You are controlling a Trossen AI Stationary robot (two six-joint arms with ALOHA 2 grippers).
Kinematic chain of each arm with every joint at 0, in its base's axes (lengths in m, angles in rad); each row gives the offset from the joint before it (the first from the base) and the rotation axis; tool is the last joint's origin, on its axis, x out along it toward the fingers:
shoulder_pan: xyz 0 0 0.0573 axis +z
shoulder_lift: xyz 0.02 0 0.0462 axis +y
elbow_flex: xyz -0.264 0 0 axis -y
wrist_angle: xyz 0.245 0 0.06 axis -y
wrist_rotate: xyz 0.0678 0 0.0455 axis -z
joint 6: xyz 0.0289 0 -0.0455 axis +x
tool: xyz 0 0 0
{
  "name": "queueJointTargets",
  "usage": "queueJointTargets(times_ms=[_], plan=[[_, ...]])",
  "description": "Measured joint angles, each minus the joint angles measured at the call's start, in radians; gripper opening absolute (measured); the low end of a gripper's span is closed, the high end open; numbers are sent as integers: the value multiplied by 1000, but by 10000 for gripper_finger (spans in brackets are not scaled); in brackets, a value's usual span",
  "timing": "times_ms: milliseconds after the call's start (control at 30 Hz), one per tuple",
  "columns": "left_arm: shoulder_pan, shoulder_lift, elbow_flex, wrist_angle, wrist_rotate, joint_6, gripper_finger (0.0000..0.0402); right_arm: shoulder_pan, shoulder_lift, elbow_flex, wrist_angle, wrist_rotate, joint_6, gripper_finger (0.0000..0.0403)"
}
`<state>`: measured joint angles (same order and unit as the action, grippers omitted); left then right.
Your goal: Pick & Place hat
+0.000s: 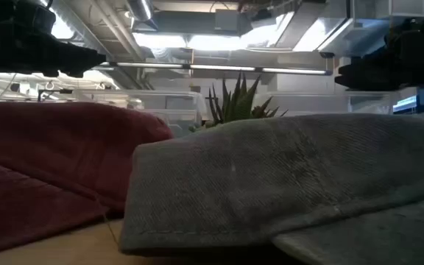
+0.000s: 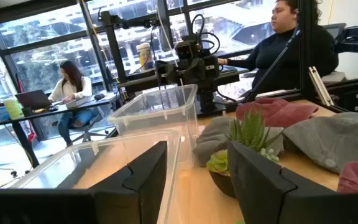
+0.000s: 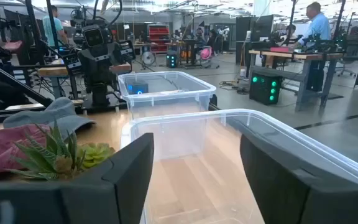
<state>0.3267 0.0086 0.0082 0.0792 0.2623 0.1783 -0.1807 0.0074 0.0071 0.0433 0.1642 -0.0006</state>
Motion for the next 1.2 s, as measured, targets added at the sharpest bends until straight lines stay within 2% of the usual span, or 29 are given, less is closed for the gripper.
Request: queueJointTargets(times_ms=[400, 500, 633, 733, 933, 1067, 1200], plan=[[0, 0, 0, 0, 0, 0, 164, 0, 0, 0, 3, 0, -4, 239], [0, 0, 0, 0, 0, 0, 164, 0, 0, 0, 75, -10, -15, 239], [0, 0, 0, 0, 0, 0, 164, -1, 2, 61, 107, -127, -126, 239], [0, 0, 0, 0, 0, 0, 164, 0, 24, 144, 94, -186, -150, 239], [0, 0, 0, 3, -2, 24, 164, 0, 177, 341, -8, -258, -204, 239], [0, 0, 0, 8, -2, 26, 164, 17, 362, 484, -107, -274, -217, 239], [0, 0, 0, 11, -2, 26, 164, 79, 557, 647, -221, -288, -217, 239]])
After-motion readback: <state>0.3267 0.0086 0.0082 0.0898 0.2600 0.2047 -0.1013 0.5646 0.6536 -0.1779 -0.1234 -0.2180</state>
